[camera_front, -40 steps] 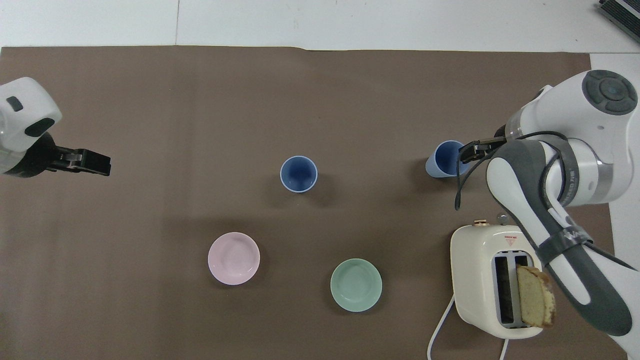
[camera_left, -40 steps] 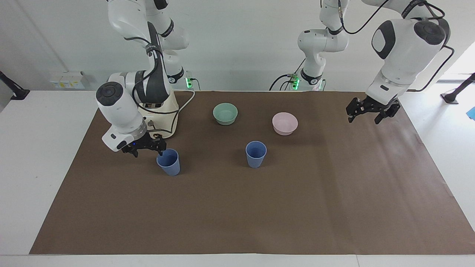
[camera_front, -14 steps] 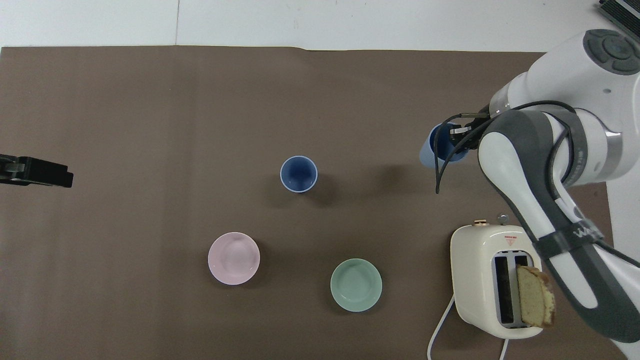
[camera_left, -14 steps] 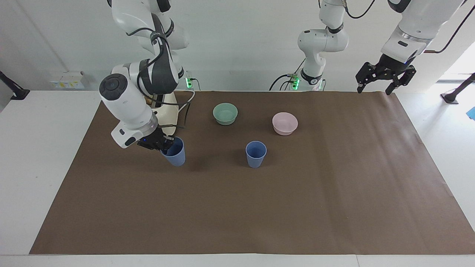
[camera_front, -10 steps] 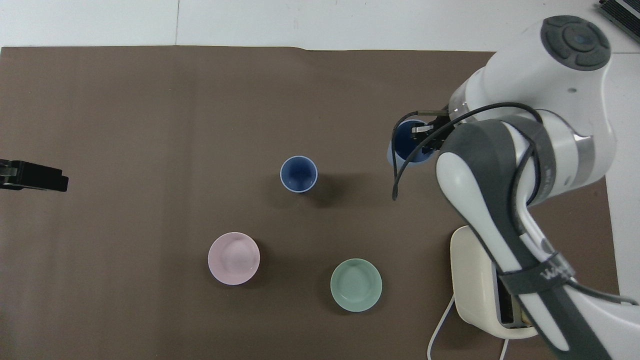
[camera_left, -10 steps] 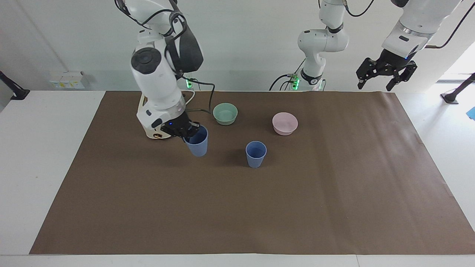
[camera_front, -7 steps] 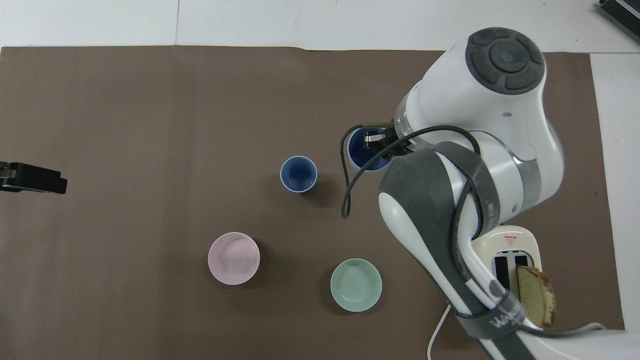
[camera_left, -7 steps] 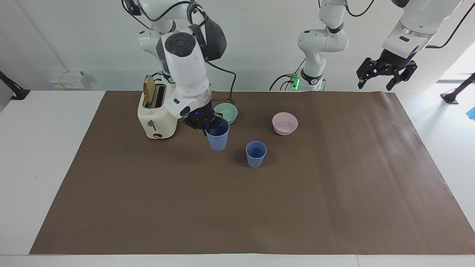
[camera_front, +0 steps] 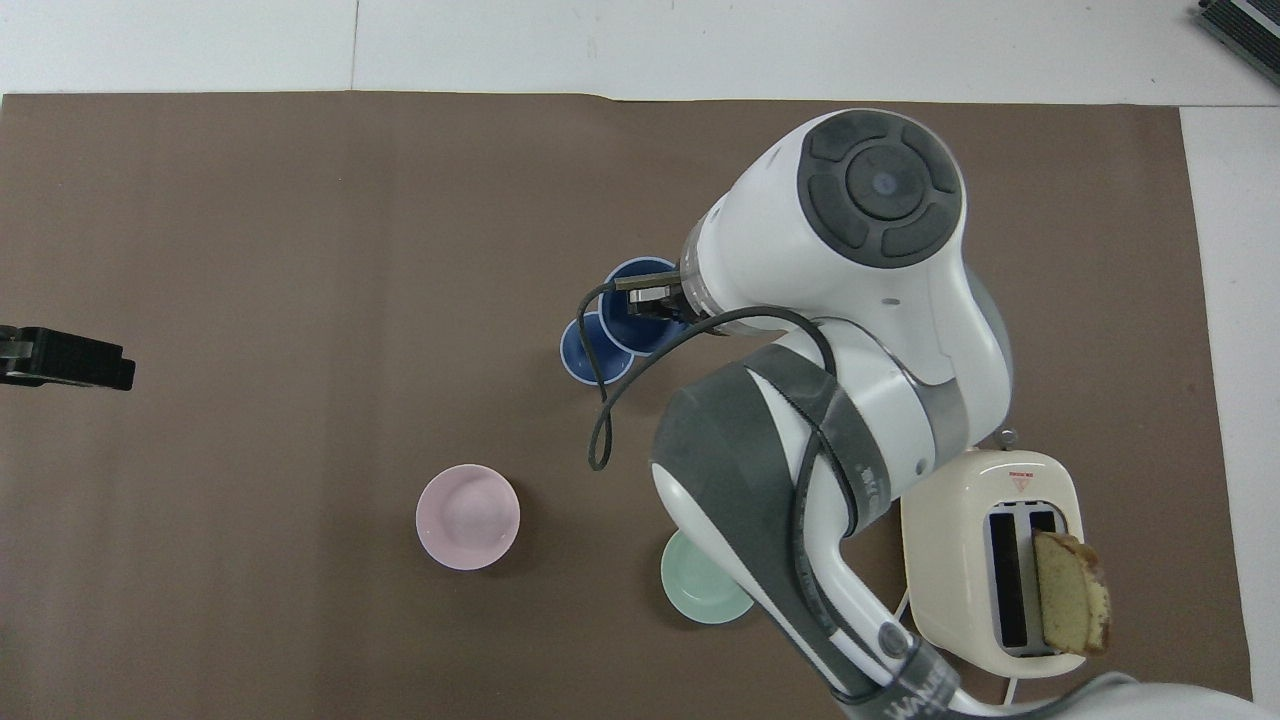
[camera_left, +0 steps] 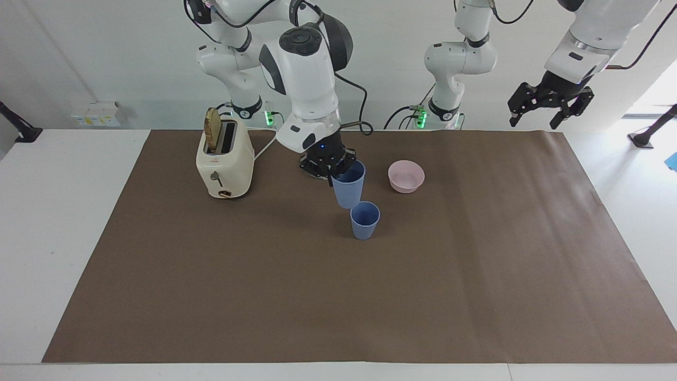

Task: Stack blue cups with both arms
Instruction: 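Lift the blue cup with the right gripper over the placed cup, then lower the blue cup into the placed cup and open the right gripper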

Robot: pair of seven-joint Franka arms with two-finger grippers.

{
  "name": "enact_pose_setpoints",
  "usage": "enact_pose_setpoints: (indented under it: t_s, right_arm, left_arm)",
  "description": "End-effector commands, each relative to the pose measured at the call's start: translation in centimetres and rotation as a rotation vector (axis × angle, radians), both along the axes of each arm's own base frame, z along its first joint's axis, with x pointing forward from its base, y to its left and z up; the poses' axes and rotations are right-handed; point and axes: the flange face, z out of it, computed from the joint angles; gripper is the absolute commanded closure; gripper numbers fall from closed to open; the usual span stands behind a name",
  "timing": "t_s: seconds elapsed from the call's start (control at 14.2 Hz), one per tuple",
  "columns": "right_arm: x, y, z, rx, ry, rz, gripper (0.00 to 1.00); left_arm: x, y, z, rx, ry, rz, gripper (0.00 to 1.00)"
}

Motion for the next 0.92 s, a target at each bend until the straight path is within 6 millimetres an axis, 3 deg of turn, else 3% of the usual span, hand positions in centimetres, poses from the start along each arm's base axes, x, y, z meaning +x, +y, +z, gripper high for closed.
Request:
enact_pose_setpoints:
  t_s: [0.0,0.21,0.56,0.85]
  right_arm:
    - [0.7,3.3,-2.8,0.03,-0.016,-0.017,1.0]
    - [0.9,3.8,-4.8,0.02,-0.001,-0.012,1.0]
    - [0.7,3.8,-4.9,0.015,0.014,-0.012,1.0]
    - [0.5,3.0,-6.1,-0.007,0.046,-0.018,1.0]
  left_arm:
    - [-0.7,0.4,-0.1,-0.009,0.011,0.013,0.0]
    - [-0.8,0.4,0.0,-0.009,0.009,0.011,0.0]
    - [-0.8,0.4,0.0,-0.009,0.009,0.013,0.0]
    - [-0.8,0.4,-0.1,-0.009,0.011,0.013,0.0]
